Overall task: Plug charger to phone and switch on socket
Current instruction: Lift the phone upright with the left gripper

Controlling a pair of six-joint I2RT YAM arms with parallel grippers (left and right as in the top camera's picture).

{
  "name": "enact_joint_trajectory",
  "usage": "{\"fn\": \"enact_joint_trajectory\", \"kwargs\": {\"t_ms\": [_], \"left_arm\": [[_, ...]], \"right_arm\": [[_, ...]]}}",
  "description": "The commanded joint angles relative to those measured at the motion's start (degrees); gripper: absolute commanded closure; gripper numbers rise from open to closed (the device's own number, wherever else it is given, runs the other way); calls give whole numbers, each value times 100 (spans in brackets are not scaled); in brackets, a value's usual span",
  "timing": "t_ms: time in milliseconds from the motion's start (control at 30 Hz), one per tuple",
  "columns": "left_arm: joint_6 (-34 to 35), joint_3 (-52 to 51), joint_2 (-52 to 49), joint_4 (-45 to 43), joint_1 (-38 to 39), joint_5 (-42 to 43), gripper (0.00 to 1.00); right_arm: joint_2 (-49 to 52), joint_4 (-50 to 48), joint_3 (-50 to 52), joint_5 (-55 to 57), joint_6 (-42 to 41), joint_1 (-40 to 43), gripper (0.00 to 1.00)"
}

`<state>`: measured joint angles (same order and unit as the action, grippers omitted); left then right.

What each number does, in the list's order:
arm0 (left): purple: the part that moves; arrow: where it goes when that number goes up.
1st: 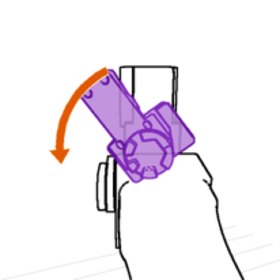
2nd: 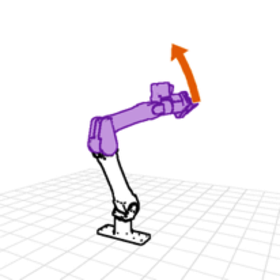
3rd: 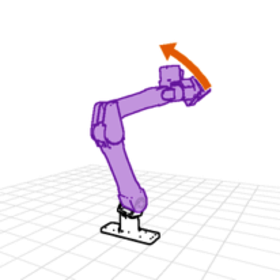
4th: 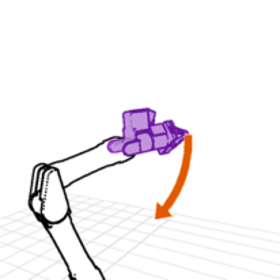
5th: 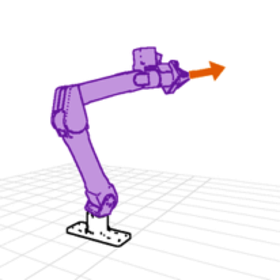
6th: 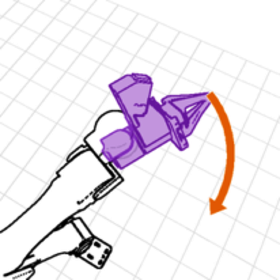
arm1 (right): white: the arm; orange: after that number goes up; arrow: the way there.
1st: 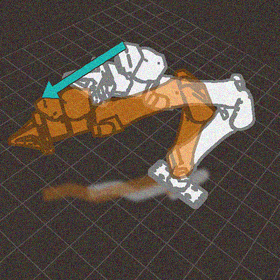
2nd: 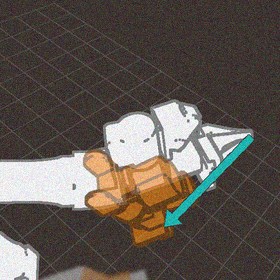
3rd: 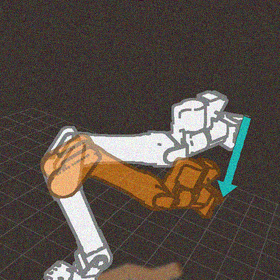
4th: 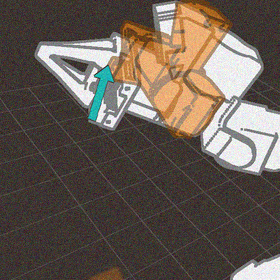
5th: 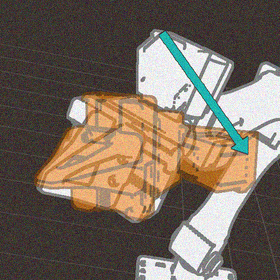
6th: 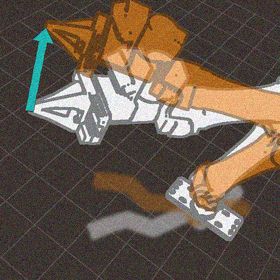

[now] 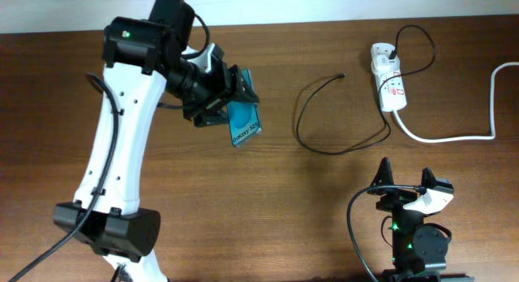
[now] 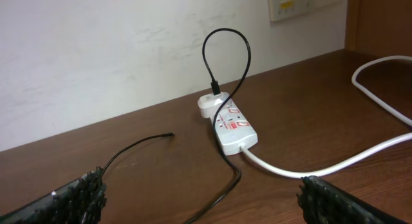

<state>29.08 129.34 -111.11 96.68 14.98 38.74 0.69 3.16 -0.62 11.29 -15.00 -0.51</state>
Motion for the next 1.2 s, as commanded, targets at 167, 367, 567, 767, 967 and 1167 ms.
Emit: {"fn": "enact_joint_trajectory", "kwargs": {"t_ms": [167,367,567,767,967,1167], "left_arm": [[151,120,-348,4,-385,955,72],[149,120,-557,4,-385,992,71],[151,120,-557,2,-385,1108,74],[105,122,-557,-4,-352,988,85],[-90,146,-533,-17,-337,973,90],[-238,901,-195,-7,-337,557,91]], "right_arm": [[-17,46,31,72,20,15,2],[-17,46,31,72,20,15,1],[-17,46,31,72,20,15,2],[-17,46,31,72,20,15,2],[-17,46,31,72,20,15,2],[-17,46,31,72,20,15,2]]}}
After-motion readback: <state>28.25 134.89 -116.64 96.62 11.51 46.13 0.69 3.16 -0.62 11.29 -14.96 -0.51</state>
